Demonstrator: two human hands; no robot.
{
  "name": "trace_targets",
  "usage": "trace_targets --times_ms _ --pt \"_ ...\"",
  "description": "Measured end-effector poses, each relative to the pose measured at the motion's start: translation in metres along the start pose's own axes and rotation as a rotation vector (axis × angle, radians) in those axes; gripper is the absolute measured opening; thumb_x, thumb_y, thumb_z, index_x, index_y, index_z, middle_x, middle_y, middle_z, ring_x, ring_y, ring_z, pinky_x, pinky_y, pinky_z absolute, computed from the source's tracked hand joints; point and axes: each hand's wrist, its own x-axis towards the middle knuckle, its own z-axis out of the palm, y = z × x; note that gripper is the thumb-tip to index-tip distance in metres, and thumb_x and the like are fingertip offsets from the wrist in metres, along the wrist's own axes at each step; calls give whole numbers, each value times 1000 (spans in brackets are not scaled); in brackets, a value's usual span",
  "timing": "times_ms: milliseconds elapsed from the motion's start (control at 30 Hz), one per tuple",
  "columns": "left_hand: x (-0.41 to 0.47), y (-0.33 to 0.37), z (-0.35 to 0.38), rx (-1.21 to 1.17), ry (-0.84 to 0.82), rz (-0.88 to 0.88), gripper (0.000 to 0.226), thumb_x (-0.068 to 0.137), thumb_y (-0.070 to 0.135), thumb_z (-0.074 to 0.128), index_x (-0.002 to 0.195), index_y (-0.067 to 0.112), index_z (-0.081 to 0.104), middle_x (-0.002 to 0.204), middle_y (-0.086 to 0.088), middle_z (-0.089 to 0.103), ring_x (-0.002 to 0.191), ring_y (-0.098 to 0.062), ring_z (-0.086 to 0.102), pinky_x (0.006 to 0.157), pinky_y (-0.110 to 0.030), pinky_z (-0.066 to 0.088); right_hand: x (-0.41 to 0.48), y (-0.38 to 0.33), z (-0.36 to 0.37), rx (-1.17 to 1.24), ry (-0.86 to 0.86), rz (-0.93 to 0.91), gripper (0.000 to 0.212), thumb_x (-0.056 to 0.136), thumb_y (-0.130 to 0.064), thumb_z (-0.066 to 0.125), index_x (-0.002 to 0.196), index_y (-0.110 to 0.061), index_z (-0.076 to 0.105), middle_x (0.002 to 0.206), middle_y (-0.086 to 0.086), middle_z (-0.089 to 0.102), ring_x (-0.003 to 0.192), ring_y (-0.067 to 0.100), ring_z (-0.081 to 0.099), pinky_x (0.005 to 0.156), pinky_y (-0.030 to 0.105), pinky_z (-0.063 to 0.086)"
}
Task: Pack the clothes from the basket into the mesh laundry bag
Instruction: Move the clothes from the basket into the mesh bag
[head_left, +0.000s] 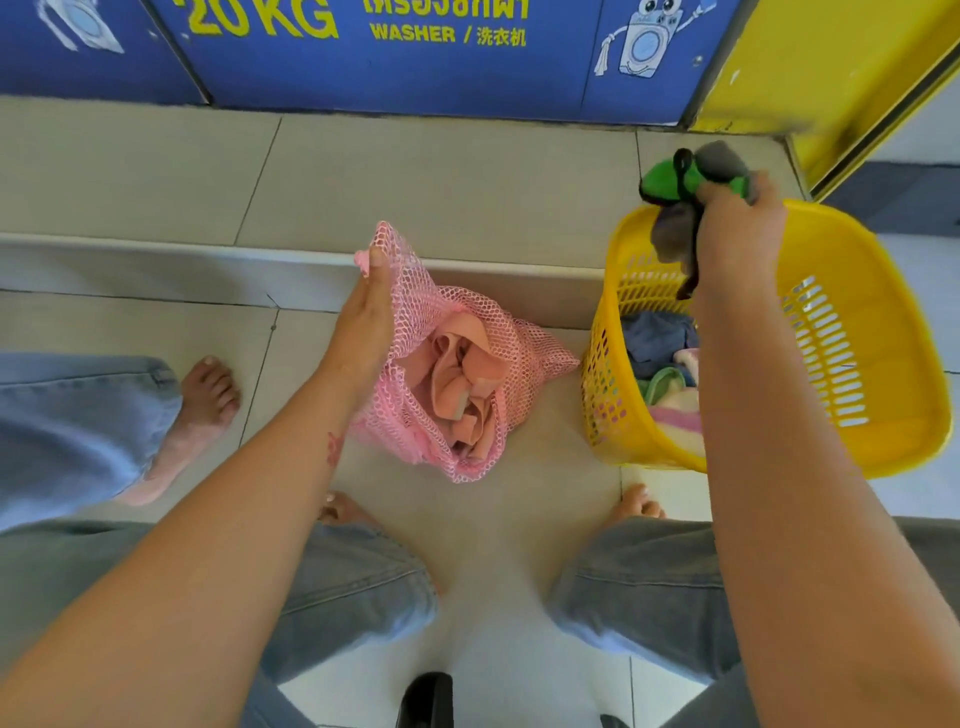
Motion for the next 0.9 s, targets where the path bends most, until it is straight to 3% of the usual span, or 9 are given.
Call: trace_targets --times_ms 100,200,267,333,467,533,600,667,900 --pt "-3 -1 -14 3 -3 41 73 90 75 18 151 35 28 156 7 33 143 -14 30 118 -36 17 -28 -38 15 -53 -381 34 9 90 -13 58 90 -22 60 60 0 52 45 13 44 40 20 36" --pt "-4 -1 -28 27 -5 58 69 93 70 14 152 36 25 157 9 31 144 -11 27 113 -28 16 -55 -44 41 -275 -710 53 7 91 -11 59 89 -15 64 54 2 56 38 15 47 37 20 38" --pt "-2 -2 -34 0 -38 58 78 86 79 13 151 37 28 156 8 34 143 -13 30 119 -38 18 -63 -23 61 -411 -800 69 11 88 -10 60 81 -14 67 66 9 68 52 23 63 45 29 51" --pt "0 -3 -39 -20 -56 46 83 80 84 13 149 41 30 155 8 36 143 -13 32 119 -43 22 -68 4 84 -618 -911 27 17 86 -13 57 88 -17 73 95 16 74 83 34 69 72 45 57" --pt "10 -8 -44 -47 -67 21 80 81 84 9 147 45 30 154 11 37 142 -12 33 119 -43 23 -93 61 136 -686 -836 -52 42 92 -31 58 130 -15 56 128 7 62 119 29 56 98 36 43" --pt "15 -10 -44 -67 -82 -9 80 78 86 9 145 48 33 153 14 38 141 -10 34 119 -43 22 -116 96 152 -835 -907 -280 59 93 -47 53 145 -25 37 142 4 49 132 28 43 107 42 35" --pt "22 -13 -47 -87 -87 -38 86 70 91 12 142 49 35 151 14 41 140 -11 36 119 -44 23 -127 135 158 -1131 -1026 -533 58 95 -56 39 148 -38 27 151 -1 36 142 29 27 111 54 27" --pt "27 -16 -49 -105 -88 -42 86 72 90 13 143 48 35 152 15 40 140 -10 36 119 -44 23 -130 163 157 -1353 -1145 -629 55 97 -55 30 149 -43 22 159 0 23 146 32 17 112 58 22" --pt "26 -17 -50 -117 -58 -45 72 85 80 15 144 45 37 149 14 44 136 -10 41 117 -42 27 -126 153 147 -1323 -1123 -663 56 92 -65 31 146 -49 27 161 0 20 148 31 12 115 56 16"
